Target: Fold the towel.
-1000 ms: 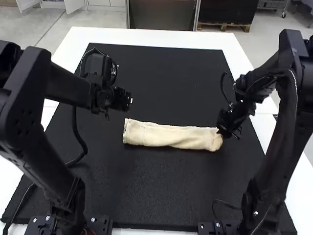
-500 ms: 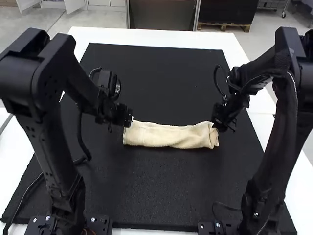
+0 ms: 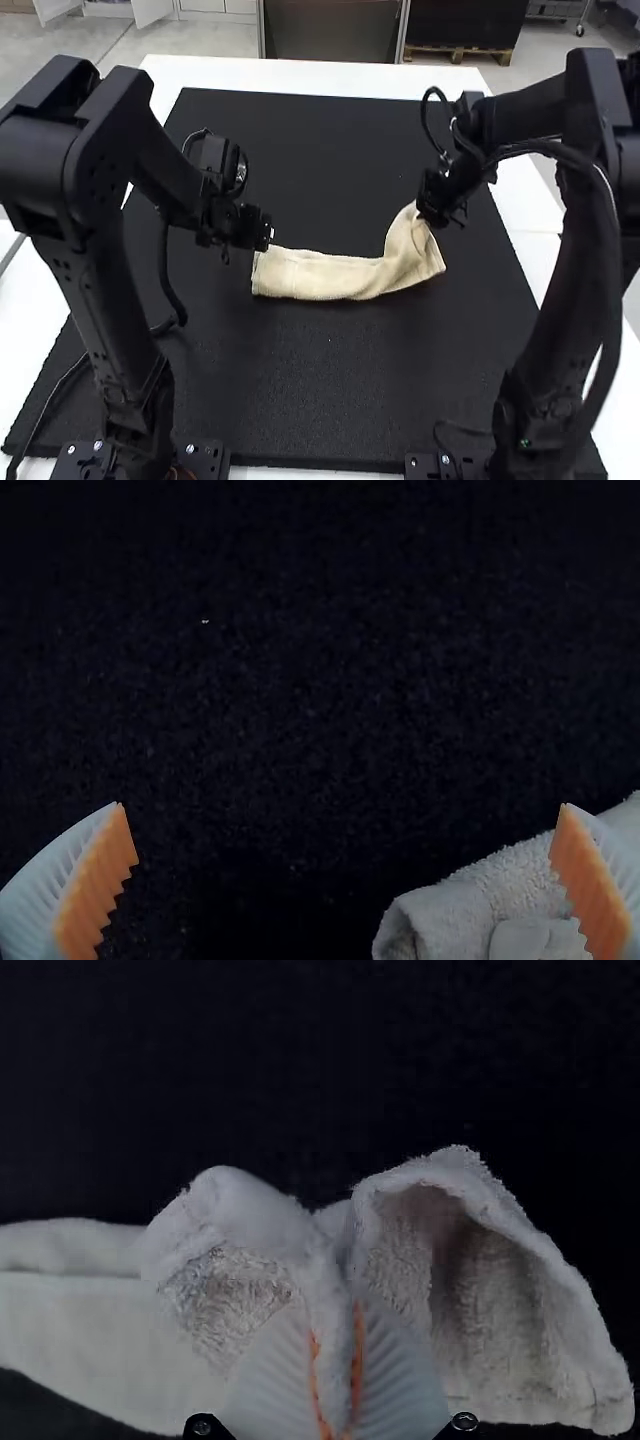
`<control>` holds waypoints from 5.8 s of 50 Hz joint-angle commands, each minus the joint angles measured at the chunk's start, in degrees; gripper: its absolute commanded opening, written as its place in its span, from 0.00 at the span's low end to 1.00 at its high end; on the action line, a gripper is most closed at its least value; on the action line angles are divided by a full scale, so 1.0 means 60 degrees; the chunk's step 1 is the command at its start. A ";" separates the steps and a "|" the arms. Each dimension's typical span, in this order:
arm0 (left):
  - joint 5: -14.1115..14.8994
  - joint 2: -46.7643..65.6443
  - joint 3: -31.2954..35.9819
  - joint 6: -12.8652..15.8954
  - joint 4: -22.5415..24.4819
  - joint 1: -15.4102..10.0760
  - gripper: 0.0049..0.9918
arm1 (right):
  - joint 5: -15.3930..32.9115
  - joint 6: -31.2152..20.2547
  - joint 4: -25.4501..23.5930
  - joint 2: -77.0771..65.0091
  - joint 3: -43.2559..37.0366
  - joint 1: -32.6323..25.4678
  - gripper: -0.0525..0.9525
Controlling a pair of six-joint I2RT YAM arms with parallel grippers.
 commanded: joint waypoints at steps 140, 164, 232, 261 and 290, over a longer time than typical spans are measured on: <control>0.0414 -0.0471 0.0689 -0.1817 0.0597 0.2392 0.98 | -0.2846 0.0275 -0.0033 0.3502 0.4235 0.6223 0.97; 0.0575 -0.0749 0.0733 -0.1861 0.0567 0.2392 0.98 | -0.1645 0.0231 0.0011 0.3385 0.5055 0.4406 0.97; 0.0106 -0.4074 0.1392 -0.0689 0.1432 0.0781 0.98 | 0.1461 -0.0076 0.1432 -0.2079 0.0836 -0.0208 0.97; -0.0729 -0.8996 -0.0454 -0.0162 0.1051 0.0825 0.98 | 0.2486 -0.0003 0.3483 -0.5946 -0.1757 -0.0281 0.95; -0.0788 -1.3742 -0.2358 0.0321 0.0143 0.0928 0.97 | 0.2837 -0.0018 0.5621 -1.0062 -0.4979 -0.0589 0.95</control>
